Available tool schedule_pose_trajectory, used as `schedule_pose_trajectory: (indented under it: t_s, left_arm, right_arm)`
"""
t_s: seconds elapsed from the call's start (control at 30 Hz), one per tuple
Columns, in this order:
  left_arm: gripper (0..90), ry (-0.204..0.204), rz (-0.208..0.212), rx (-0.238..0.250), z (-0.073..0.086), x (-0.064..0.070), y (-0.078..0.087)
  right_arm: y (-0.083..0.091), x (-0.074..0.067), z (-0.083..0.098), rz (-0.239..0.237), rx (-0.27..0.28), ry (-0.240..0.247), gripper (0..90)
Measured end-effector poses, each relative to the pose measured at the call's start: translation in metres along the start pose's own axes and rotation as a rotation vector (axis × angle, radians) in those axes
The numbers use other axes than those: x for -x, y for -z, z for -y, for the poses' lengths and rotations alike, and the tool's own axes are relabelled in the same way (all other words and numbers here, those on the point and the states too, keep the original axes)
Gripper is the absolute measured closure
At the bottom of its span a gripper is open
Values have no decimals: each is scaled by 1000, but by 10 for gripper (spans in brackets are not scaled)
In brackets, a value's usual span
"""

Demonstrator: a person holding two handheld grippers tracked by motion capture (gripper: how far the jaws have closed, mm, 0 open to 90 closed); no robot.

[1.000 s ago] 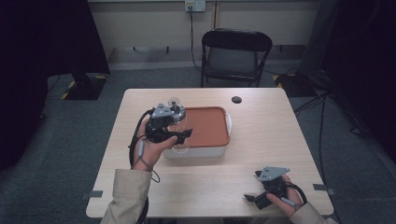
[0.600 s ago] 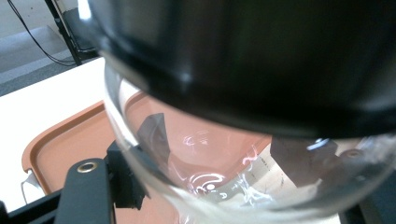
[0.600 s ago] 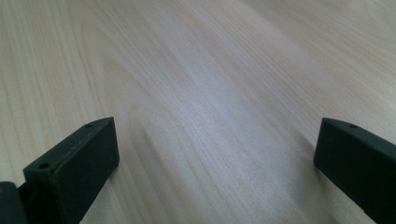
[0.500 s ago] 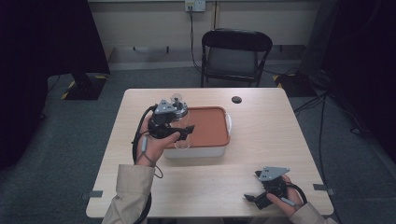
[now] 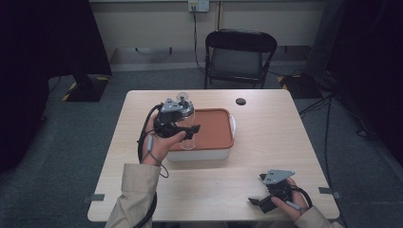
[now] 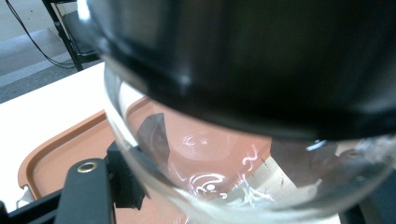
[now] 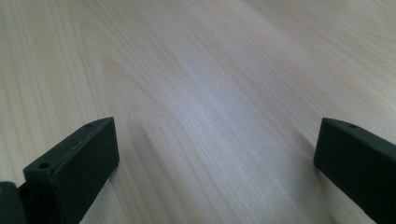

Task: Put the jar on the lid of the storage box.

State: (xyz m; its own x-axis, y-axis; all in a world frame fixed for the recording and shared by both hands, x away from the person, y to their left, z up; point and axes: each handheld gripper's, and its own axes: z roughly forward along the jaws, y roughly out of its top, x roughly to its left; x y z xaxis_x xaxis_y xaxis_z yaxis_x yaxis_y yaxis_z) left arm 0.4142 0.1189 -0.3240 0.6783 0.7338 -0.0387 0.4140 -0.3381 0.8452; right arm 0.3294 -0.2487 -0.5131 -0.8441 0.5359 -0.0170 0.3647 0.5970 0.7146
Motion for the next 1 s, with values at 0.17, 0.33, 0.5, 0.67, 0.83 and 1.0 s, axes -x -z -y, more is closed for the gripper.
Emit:
schedule_pose_trajectory:
  t_s: [0.17, 0.33, 0.5, 0.67, 0.83, 1.0]
  left_arm:
    - [316, 4, -4, 4, -2, -1, -4]
    - [316, 7, -2, 5, -4, -2, -6]
    - [316, 7, -9, 7, -4, -4, -8]
    - [316, 9, -13, 6, -4, -5, -10]
    - [316, 8, -14, 2, -4, -6, -13]
    - [316, 14, -16, 4, -4, -8, -18]
  right_arm:
    - [0, 0, 0, 0, 0, 0, 0]
    - [0, 0, 0, 0, 0, 0, 0]
    - [0, 0, 0, 0, 0, 0, 0]
    - [0, 0, 0, 0, 0, 0, 0]
    - [0, 0, 0, 0, 0, 0, 0]
    - [0, 0, 0, 0, 0, 0, 0]
